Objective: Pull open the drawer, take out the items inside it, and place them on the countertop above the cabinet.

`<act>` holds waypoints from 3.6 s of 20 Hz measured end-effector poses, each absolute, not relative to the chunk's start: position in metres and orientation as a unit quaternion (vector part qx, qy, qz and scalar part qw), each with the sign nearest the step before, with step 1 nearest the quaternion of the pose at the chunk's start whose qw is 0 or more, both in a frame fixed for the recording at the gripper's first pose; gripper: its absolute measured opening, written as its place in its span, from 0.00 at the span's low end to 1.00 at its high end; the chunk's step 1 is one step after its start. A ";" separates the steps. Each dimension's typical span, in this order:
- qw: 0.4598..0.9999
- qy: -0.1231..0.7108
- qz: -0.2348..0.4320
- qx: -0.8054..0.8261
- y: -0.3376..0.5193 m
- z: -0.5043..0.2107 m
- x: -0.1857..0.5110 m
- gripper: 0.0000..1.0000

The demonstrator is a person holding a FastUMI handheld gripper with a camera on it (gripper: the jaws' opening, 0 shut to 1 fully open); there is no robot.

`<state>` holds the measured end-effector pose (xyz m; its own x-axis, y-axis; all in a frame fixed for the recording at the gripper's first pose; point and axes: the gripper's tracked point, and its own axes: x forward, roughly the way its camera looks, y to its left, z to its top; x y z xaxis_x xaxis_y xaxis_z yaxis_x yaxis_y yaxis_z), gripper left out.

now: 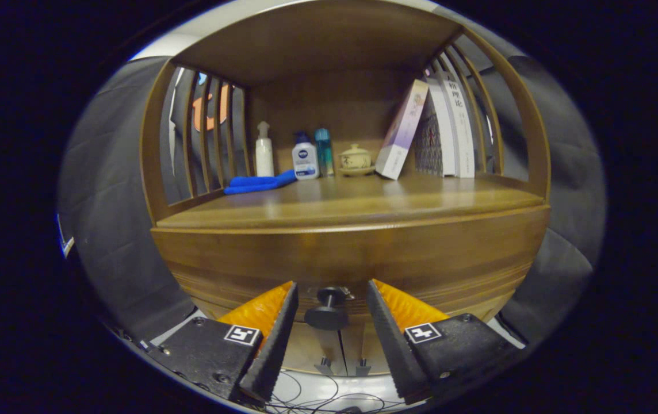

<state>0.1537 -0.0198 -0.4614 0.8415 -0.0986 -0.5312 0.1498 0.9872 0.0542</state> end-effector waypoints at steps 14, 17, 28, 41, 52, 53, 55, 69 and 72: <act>0.957 0.274 -0.093 0.026 -0.022 -0.476 0.156 0.41; 0.957 0.274 -0.096 0.025 -0.021 -0.474 0.142 0.39; 0.957 0.280 -0.074 0.009 -0.007 -0.463 0.071 0.39; 0.952 0.302 -0.044 -0.005 0.007 -0.457 -0.014 0.38; 0.934 0.357 -0.011 0.012 0.017 -0.437 -0.055 0.49; 0.934 0.358 0.000 0.012 0.020 -0.427 -0.058 0.51; 0.933 0.358 0.023 0.014 0.025 -0.402 -0.058 0.59; 0.878 0.474 0.057 0.009 0.013 -0.360 0.038 0.66; 0.848 0.526 0.057 0.015 0.013 -0.384 0.048 0.66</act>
<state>0.0480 0.0129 -0.3842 0.4401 0.1127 -0.8909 -0.0801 0.9931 0.0860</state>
